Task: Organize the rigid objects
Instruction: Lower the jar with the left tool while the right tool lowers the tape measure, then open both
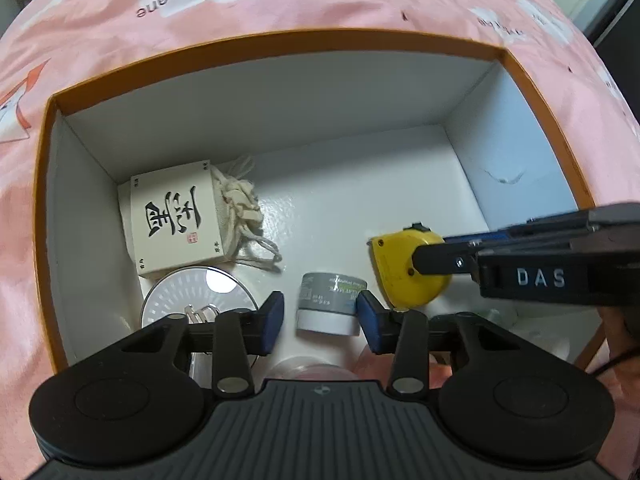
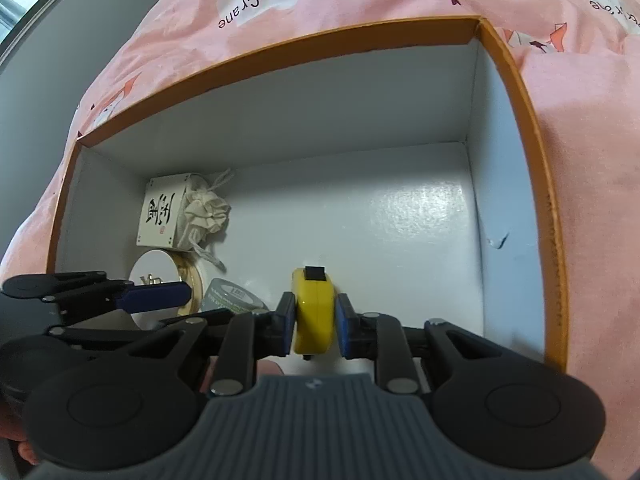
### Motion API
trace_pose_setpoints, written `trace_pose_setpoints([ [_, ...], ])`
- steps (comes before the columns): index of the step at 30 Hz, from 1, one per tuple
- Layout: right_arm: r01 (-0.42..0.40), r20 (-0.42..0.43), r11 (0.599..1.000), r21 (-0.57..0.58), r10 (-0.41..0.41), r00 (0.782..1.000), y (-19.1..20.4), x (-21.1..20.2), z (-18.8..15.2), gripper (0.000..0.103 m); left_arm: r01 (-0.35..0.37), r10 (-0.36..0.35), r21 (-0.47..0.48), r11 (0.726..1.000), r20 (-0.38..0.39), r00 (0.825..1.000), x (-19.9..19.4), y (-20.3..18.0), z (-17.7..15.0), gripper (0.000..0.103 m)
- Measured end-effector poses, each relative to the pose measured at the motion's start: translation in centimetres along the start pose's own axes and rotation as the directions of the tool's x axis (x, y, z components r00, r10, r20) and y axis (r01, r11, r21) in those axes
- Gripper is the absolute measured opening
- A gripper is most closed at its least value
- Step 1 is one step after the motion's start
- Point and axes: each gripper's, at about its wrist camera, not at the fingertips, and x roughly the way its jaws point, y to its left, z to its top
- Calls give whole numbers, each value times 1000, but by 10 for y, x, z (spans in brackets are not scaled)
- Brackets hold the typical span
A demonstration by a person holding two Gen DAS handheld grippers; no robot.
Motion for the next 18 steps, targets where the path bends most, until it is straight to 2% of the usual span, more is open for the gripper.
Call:
trace_pose_setpoints([
  [7,2,-1,1000,-4,-2,1000,1,0,-1,20,30,-28,31,999,-53,998,14,-10,6,49],
  [9,1,-2,1000,-5,-1,1000,1,0,-1,20,40,-38,31,999,-57,998,15,-11,7,46],
  [13,-26,-3,1000,13,26,1000,-2,1,-2,19,9,-8,33,999,-19,1000,3,-9,6,45],
  [18,-83,-13,996,42,83,996,-3,6,-2,19,-28,28,45,999,-11,1000,-12,-4,8,43],
])
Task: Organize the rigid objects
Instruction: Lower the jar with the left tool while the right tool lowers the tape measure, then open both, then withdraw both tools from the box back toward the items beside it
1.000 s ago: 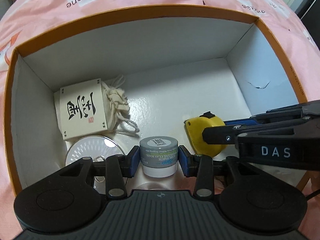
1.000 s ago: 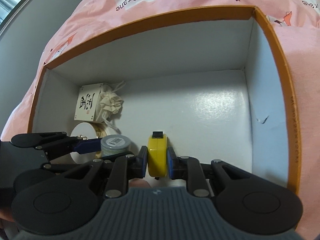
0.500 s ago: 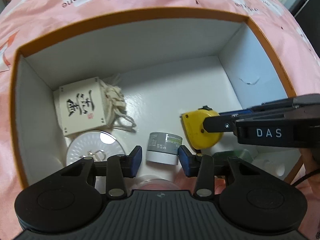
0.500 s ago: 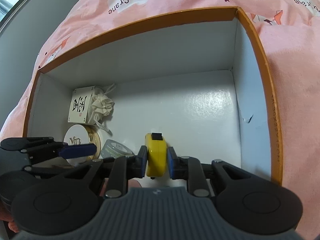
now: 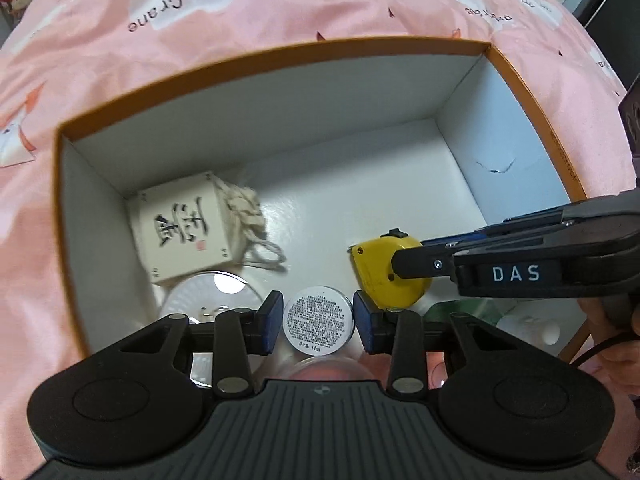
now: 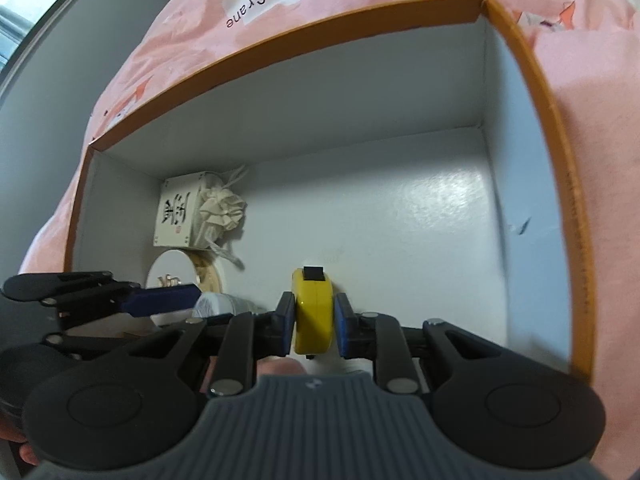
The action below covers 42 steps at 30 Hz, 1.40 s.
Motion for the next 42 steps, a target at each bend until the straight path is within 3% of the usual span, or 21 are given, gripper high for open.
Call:
trace_pose_setpoints([
  [10,36,-9,999,-18,-36,999,2,2,5,22,10,-10,-25,1000,5,1000,13,1,-4,43],
  [14,97,-9,995,-36,-97,995,1,2,5,22,21,-20,-42,999,13,1000,11,2,-5,43],
  [17,109,-16,993,-49,-110,994,-1,5,2,19,49,-47,-67,997,42,998,6,4,-6,45],
  [21,93,-27,994,-60,-95,995,0,8,2,13,30,-24,-79,996,87,996,-2,3,-6,45],
  [28,86,-26,993,-78,-88,996,5,9,0,13,10,8,-102,995,172,985,-25,5,-13,45],
  [32,90,24,992,-87,-88,996,7,-9,-3,14,15,8,-89,996,249,969,-49,-1,-24,45],
  [35,76,81,992,-102,-68,994,10,-34,-10,16,29,-6,-66,997,324,946,-70,-9,-37,45],
  [42,96,271,978,-184,-44,962,23,-97,-49,17,14,7,-39,999,505,863,-113,-43,-85,45],
])
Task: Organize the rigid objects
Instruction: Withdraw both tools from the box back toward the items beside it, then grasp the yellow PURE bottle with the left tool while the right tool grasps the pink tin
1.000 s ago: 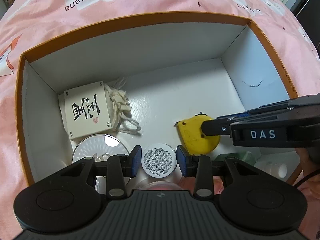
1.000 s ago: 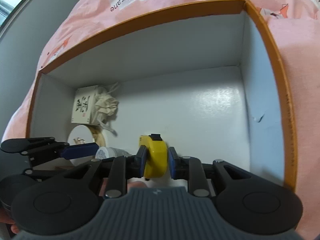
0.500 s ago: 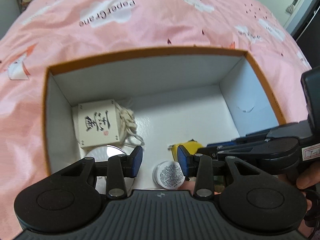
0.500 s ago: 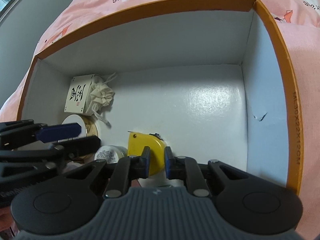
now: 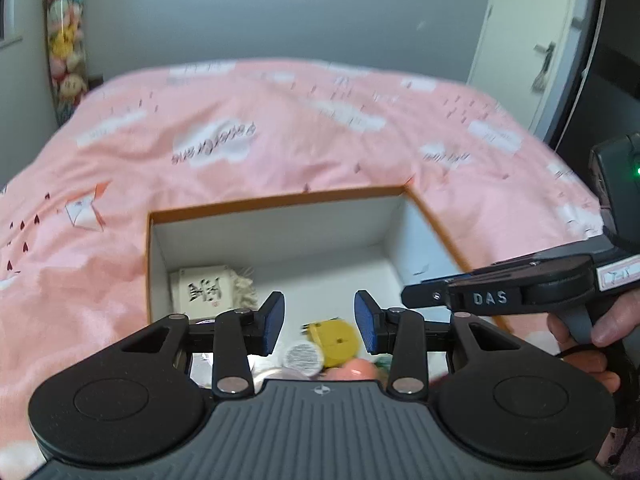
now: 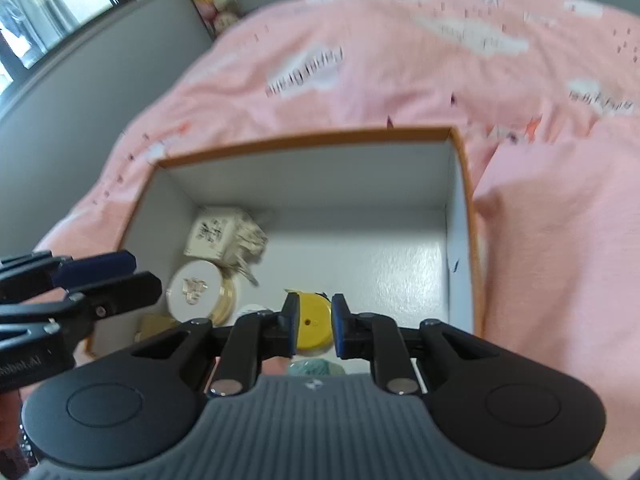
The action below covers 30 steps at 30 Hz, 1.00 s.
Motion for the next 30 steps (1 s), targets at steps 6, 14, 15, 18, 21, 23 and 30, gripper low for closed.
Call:
trace_pose_setpoints([
  [6,8,155,998,-63,2,988,11,-55,-32,20,80,-91,99,992,113,989,-35,-30,-27,45],
  [14,53,225,999,1,-51,973,2,-99,-80,21,120,-120,168,978,-10,993,-21,-48,-69,45],
  [15,62,220,998,13,-63,974,0,-100,-87,21,124,-121,163,979,-27,992,-17,-47,-75,45],
  [18,105,186,994,40,-110,976,-8,-97,-107,21,92,-85,159,983,-48,995,-6,-46,-91,45],
  [21,164,125,983,80,-173,977,-21,-84,-124,21,78,-63,182,980,-84,994,0,-46,-104,45],
  [23,183,75,974,132,-194,978,-31,-74,-131,22,98,-80,187,977,-105,991,2,-45,-109,45],
  [30,234,-25,955,183,-233,972,-48,-49,-145,23,176,-122,260,949,-209,970,10,-55,-127,45],
])
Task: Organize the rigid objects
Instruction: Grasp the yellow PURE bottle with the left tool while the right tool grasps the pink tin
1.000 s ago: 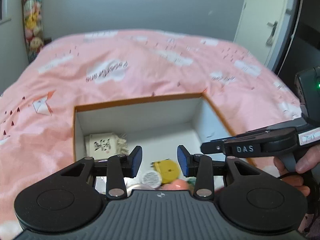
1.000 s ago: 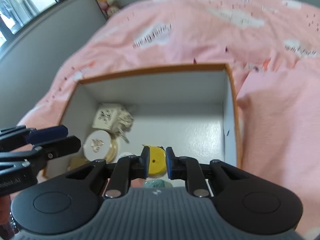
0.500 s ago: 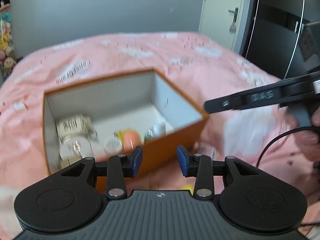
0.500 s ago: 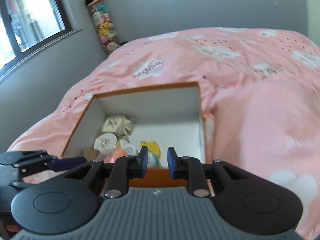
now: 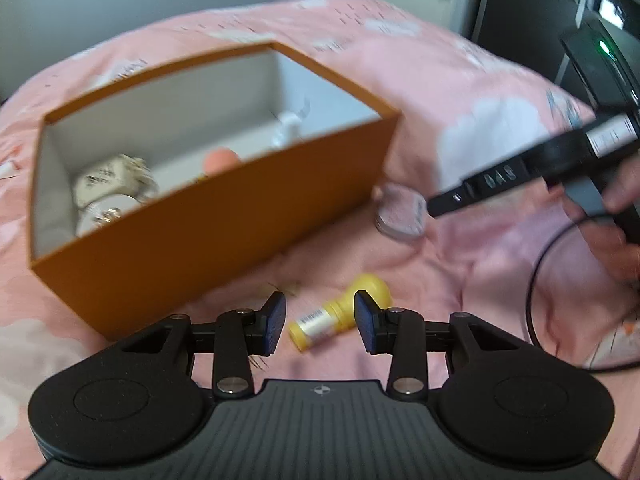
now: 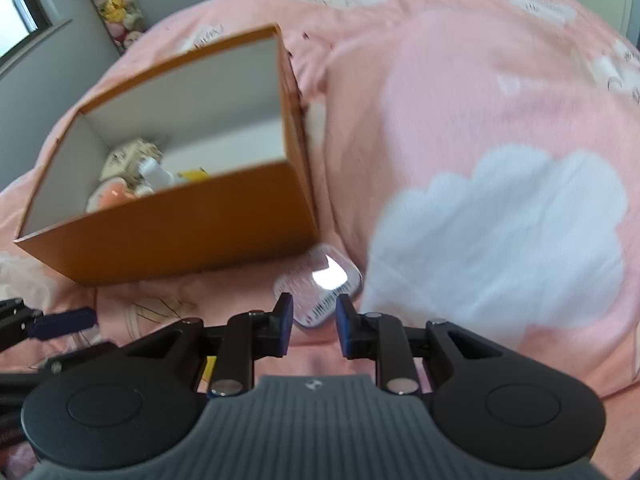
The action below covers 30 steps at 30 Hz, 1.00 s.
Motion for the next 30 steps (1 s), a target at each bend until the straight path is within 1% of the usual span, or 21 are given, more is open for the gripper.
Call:
trace_pose_setpoints([
  [1,0,-10,1000,6,0,1000,-3,2,-2,23,3,-3,15,1000,-15,1000,4,-3,-1,45],
  [3,0,-27,1000,15,1,1000,-4,9,-4,27,11,-9,57,998,-42,999,12,-10,0,46],
  [4,1,-32,1000,17,-1,999,-4,11,-5,27,14,-10,85,996,-54,998,15,-13,1,46],
  [5,2,-34,1000,20,-2,999,-5,12,-6,27,13,-6,114,993,-63,998,19,-17,2,48],
  [8,-3,-40,1000,25,4,999,-8,16,-6,31,0,16,197,980,-77,997,28,-24,5,48],
  [11,-10,-43,999,38,11,999,-10,21,-5,33,15,14,231,973,-126,992,40,-21,7,50],
  [14,-26,-30,997,73,28,999,-15,29,-2,34,19,23,255,967,-159,987,52,-21,6,50],
  [17,-43,-42,993,109,47,998,-20,38,2,34,25,23,255,967,-183,983,60,-19,5,50],
  [19,-49,-56,990,132,57,997,-24,45,2,36,22,27,259,966,-183,983,63,-20,5,50],
  [22,-79,-68,979,187,93,993,-33,54,4,39,22,29,252,968,-199,980,70,-21,3,50],
  [25,-117,-77,961,252,141,987,-42,64,6,44,24,25,224,974,-211,977,76,-20,3,48],
  [27,-148,-79,942,302,179,981,-49,72,7,49,31,12,194,981,-215,977,79,-18,3,45],
  [29,-168,-76,924,345,205,976,-53,80,7,51,34,3,169,985,-215,977,80,-15,2,44],
  [30,-170,-76,921,351,209,975,-54,81,7,51,34,1,162,986,-211,977,79,-14,1,43],
])
